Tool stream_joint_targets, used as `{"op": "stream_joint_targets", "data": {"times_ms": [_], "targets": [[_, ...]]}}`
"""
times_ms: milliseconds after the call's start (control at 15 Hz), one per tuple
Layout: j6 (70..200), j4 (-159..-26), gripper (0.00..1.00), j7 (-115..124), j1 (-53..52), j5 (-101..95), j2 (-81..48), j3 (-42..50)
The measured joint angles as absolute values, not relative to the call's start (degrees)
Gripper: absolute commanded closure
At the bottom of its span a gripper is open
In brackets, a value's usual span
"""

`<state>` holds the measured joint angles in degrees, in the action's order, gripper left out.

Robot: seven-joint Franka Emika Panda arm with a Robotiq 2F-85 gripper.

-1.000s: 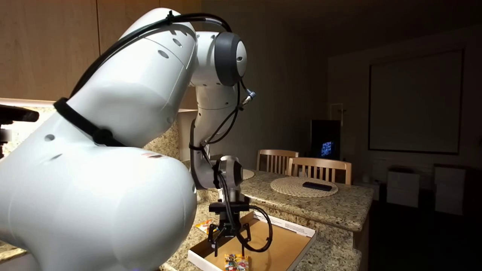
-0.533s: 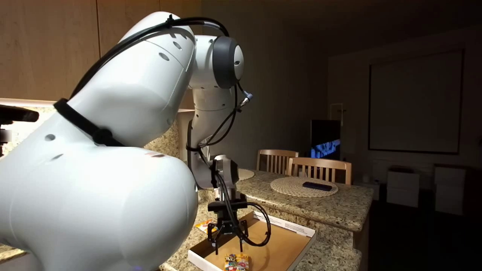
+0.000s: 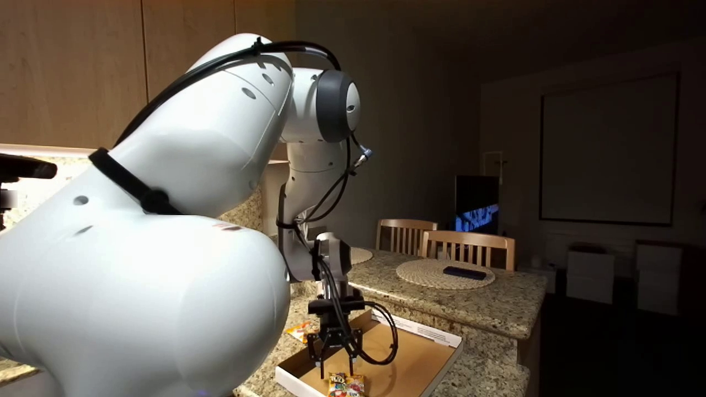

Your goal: Remove the two orange sachets from the box and place them on the countertop

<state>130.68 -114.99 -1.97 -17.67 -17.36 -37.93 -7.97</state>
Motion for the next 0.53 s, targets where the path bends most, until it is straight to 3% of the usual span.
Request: {"op": "stream_joint_targets", "data": {"times_ms": [400,533], "targets": [[129.71,-113.53,0.9,-2.16,-17.72,-17.36,-38.85,-8.39],[129.62,-113.41,0.95,-2.16,-17.78,-17.36,-38.85,-8.48]]}}
